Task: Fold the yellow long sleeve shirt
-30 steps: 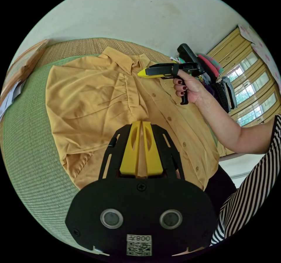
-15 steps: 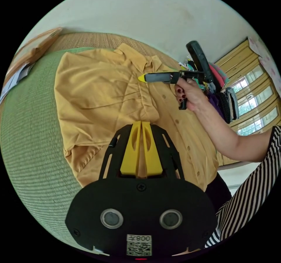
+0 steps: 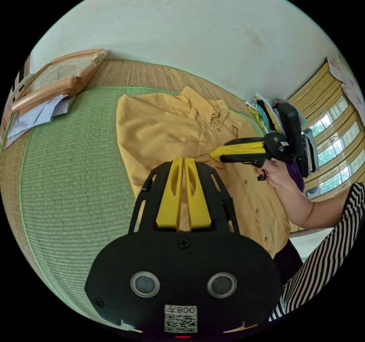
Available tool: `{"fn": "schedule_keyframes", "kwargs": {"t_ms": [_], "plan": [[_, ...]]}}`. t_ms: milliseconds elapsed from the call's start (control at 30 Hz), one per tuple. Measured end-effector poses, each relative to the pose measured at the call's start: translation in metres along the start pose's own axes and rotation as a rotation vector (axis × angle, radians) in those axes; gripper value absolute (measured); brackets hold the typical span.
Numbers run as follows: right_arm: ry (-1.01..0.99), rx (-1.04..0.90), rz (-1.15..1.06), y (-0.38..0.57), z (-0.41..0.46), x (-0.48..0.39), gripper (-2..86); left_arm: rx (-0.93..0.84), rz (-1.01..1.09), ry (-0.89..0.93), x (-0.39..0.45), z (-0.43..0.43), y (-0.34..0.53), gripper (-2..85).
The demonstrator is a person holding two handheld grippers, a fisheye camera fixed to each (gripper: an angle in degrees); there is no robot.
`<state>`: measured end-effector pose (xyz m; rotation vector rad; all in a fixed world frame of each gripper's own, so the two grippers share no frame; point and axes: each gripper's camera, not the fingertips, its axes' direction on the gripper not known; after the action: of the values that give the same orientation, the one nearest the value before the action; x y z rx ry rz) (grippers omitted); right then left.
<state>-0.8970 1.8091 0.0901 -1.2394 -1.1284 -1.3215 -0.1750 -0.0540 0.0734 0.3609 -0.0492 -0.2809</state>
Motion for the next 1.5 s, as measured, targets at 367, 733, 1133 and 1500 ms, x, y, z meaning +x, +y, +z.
{"fn": "schedule_keyframes", "kwargs": {"t_ms": [367, 733, 1133, 1500], "plan": [[-0.074, 0.090, 0.195, 0.068, -0.031, 0.037, 0.2, -0.073, 0.084, 0.102, 0.043, 0.004, -0.026, 0.3], [0.041, 0.117, 0.522, 0.206, -0.059, 0.111, 0.1, -0.140, 0.145, 0.074, 0.073, 0.025, -0.057, 0.3], [0.006, 0.104, 0.417, 0.203, -0.059, 0.096, 0.1, -0.156, 0.156, 0.070, 0.078, 0.032, -0.055, 0.3], [-0.012, 0.210, 0.404, 0.187, -0.103, 0.128, 0.1, -0.031, 0.130, 0.084, 0.054, 0.021, -0.061, 0.4]]}}
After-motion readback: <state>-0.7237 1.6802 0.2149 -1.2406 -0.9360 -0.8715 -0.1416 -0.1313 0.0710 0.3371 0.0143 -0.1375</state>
